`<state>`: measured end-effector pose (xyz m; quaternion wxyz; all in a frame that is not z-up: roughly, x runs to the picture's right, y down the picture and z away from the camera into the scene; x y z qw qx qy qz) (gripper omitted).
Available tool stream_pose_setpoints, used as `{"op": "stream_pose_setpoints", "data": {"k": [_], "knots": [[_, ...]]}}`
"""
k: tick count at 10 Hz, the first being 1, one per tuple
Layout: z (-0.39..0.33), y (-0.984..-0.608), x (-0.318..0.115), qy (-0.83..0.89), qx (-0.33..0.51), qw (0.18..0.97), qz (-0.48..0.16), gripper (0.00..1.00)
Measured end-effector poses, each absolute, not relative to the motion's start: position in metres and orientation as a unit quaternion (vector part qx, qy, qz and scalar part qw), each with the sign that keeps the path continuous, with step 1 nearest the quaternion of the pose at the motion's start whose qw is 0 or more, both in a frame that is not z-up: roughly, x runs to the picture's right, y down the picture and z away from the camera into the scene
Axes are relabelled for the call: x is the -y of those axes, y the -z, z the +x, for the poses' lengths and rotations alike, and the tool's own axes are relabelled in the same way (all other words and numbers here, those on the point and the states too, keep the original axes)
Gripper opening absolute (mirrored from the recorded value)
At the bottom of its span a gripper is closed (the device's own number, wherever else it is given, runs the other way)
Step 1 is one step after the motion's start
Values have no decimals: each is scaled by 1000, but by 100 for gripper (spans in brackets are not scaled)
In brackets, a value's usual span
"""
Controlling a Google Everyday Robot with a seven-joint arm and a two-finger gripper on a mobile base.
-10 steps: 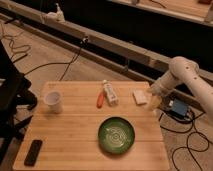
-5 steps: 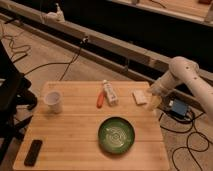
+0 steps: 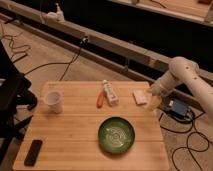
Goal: Place the eraser in the ceramic cup
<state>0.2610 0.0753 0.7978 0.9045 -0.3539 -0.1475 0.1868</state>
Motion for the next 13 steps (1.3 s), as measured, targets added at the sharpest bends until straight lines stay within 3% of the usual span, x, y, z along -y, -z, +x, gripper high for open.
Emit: {"op": "stream_pose_setpoints", "data": {"k": [10,13], "knots": [[257,-796,-71,-177,152,906,-352,80],[185,-783,-58,-71,213,898,-379,80]]}}
